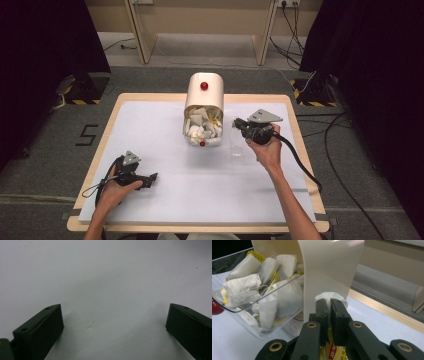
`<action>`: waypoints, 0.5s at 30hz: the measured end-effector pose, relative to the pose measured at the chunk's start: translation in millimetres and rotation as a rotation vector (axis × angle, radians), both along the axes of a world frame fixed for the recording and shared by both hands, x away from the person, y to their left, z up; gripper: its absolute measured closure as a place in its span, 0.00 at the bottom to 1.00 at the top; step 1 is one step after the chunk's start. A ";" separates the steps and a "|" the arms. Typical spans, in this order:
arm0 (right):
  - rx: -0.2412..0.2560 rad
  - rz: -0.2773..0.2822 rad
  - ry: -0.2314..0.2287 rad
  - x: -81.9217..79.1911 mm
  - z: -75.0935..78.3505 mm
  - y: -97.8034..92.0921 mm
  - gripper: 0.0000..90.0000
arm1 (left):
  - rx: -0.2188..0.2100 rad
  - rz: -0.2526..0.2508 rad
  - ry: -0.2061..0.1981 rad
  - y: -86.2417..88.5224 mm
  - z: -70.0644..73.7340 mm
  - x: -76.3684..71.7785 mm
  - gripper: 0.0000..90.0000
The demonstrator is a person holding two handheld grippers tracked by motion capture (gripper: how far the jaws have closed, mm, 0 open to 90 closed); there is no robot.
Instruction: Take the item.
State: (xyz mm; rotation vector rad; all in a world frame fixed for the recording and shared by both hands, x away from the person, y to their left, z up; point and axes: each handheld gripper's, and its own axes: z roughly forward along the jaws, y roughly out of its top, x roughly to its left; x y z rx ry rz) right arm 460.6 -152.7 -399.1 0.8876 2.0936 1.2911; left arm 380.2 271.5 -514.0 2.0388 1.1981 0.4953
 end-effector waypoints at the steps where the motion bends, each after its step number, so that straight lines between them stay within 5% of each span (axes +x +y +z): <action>1: 0.005 0.000 0.003 0.6 -1.2 -0.7 0.95 | -0.001 0.001 0.000 -0.1 0.0 0.0 0.00; 15: -0.005 0.011 0.032 0.7 -19.1 2.0 0.94 | 0.000 0.000 0.000 0.1 0.0 0.1 0.00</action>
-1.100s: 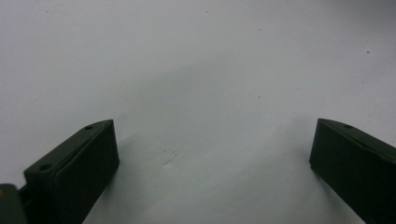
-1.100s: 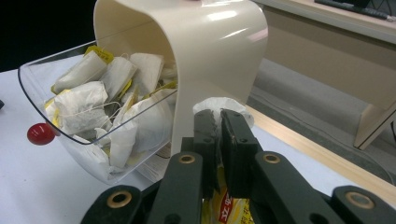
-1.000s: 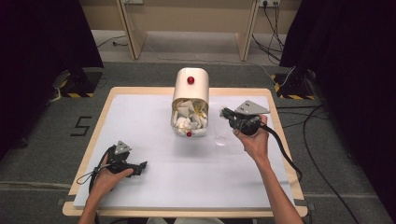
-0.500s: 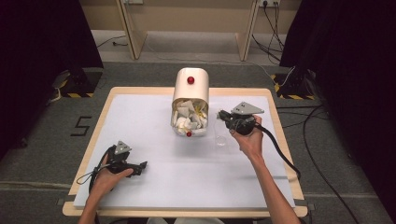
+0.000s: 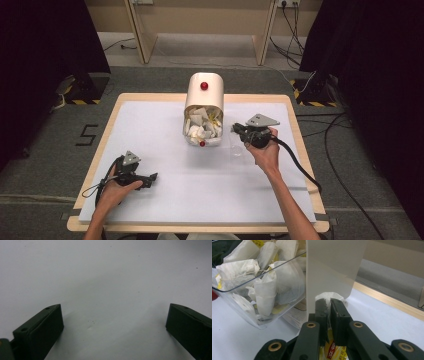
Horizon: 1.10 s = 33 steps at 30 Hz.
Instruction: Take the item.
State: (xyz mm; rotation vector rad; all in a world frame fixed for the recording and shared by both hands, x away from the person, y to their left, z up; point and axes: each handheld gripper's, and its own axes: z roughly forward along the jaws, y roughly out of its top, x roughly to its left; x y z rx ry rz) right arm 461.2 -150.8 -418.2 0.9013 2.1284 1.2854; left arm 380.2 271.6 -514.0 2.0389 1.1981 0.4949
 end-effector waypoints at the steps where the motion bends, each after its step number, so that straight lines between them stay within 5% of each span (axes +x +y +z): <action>1: -0.002 -0.003 -0.001 -0.1 -0.5 -0.2 0.94 | 0.000 0.000 0.000 -0.1 0.0 0.0 0.00; 13: -0.037 -0.009 0.018 -2.7 -7.9 -6.9 0.90 | 0.000 0.000 0.000 0.0 0.0 0.0 0.00; 33: 0.026 -0.064 0.063 -4.1 6.6 -14.8 0.44 | -0.001 0.001 -0.001 -0.2 -0.1 -0.1 0.00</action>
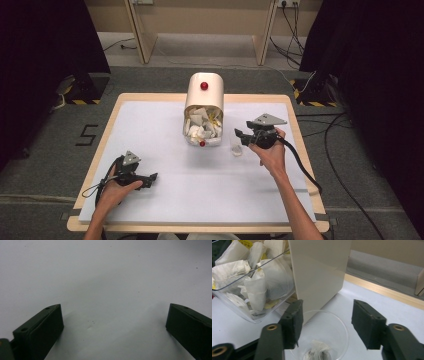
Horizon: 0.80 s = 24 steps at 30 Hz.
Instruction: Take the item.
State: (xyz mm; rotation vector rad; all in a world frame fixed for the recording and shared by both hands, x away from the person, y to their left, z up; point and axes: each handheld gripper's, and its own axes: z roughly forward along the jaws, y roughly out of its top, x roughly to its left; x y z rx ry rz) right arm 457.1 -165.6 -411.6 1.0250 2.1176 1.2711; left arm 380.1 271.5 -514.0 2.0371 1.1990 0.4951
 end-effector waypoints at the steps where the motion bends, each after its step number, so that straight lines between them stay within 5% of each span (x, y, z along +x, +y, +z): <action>1: 0.000 0.001 0.007 0.0 0.4 0.1 0.42 | 0.001 -0.001 0.000 0.1 0.0 0.0 0.00; 12: -0.031 0.014 0.034 -9.5 3.4 -4.8 0.25 | 0.001 -0.001 0.000 0.1 0.0 0.0 0.00; 24: -0.072 0.002 0.044 -17.2 -2.6 -16.0 0.21 | 0.001 -0.001 0.001 0.1 0.1 0.0 0.00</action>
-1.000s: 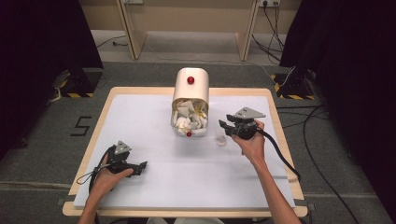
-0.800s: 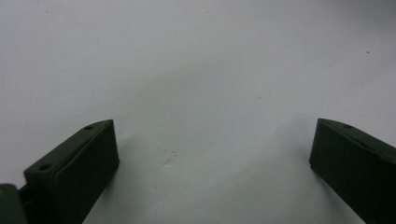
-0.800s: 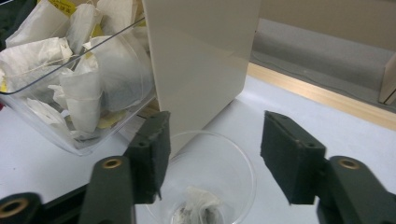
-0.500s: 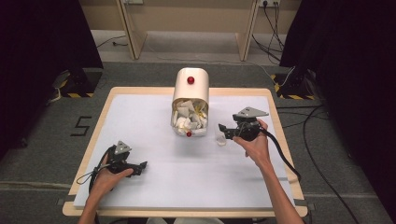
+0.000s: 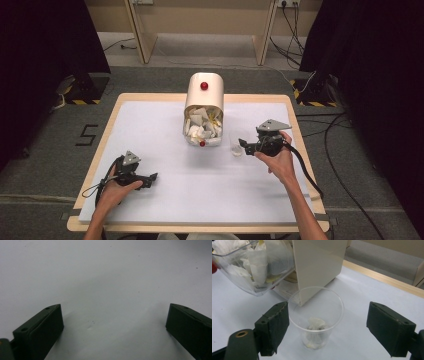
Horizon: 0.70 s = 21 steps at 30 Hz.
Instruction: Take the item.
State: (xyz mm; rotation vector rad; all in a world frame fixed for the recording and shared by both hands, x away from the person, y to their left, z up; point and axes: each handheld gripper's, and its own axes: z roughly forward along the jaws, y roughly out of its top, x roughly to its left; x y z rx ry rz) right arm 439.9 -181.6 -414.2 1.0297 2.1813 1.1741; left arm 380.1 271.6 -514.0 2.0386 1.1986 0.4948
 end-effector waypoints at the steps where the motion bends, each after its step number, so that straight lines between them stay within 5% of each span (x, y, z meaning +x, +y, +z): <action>1: 0.001 0.003 0.001 -0.5 -0.4 -1.1 0.21 | 0.000 0.000 0.000 0.0 0.0 0.1 0.00; 21: 0.024 -0.025 0.016 -13.4 -8.9 -22.4 0.21 | 0.000 0.000 0.000 0.0 0.0 0.0 0.00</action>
